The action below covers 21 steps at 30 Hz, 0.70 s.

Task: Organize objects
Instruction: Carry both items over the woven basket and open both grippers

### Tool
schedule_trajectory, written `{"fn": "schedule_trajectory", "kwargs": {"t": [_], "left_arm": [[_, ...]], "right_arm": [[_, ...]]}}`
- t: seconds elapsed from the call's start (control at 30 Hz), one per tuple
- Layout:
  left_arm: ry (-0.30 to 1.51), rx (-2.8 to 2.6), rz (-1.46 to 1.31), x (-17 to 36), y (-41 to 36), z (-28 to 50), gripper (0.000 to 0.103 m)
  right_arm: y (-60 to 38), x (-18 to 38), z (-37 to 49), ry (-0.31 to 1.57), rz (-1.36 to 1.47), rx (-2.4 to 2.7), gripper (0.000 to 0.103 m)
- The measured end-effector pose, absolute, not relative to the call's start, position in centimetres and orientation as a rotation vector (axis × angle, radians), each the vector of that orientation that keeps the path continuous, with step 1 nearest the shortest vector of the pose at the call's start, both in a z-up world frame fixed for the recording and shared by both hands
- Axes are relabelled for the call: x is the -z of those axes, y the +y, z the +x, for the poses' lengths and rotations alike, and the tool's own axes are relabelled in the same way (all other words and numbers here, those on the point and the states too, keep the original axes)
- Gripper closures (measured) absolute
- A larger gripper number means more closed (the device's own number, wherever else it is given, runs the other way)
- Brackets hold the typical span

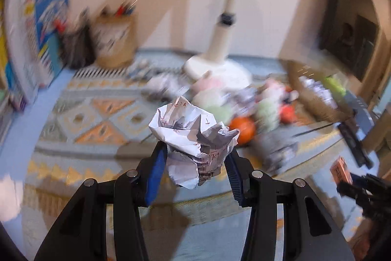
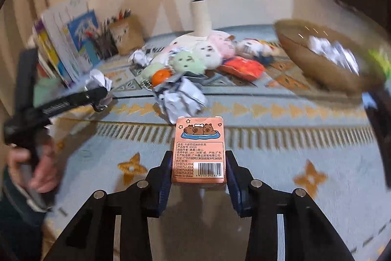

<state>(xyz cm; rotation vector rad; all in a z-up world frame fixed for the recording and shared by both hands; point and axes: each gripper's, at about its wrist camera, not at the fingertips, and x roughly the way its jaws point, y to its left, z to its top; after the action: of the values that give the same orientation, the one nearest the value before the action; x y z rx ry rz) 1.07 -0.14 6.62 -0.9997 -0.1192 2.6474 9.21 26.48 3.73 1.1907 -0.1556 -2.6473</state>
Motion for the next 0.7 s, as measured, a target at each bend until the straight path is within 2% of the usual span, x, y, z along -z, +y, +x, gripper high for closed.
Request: {"fn": "schedule_trajectory", "kwargs": {"t": [0.27, 0.4, 0.6, 0.63, 0.7], "left_arm": [[-0.047, -2.403, -0.890, -14.2, 12.5, -2.9, 0.059], [0.030, -2.333, -0.917, -14.5, 20.2, -6.4, 0.059], [0.099, -2.288, -0.952, -13.0, 27.3, -9.8, 0.057], [0.114, -2.294, -0.940, -12.6, 28.3, -10.5, 0.054], [0.160, -2.292, -0.941, -12.1, 29.6, -11.2, 0.025]], "right_arm": [[37.7, -12.2, 8.0, -0.361, 0.969, 2.902, 0.063], [42.1, -14.5, 5.2, -0.470, 0.904, 3.014, 0.063], [46.9, -15.0, -0.1, -0.648, 0.892, 3.043, 0.063], [47.2, -14.9, -0.7, -0.651, 0.892, 3.047, 0.063], [47.8, -15.0, -2.3, -0.661, 0.901, 3.058, 0.063]]}}
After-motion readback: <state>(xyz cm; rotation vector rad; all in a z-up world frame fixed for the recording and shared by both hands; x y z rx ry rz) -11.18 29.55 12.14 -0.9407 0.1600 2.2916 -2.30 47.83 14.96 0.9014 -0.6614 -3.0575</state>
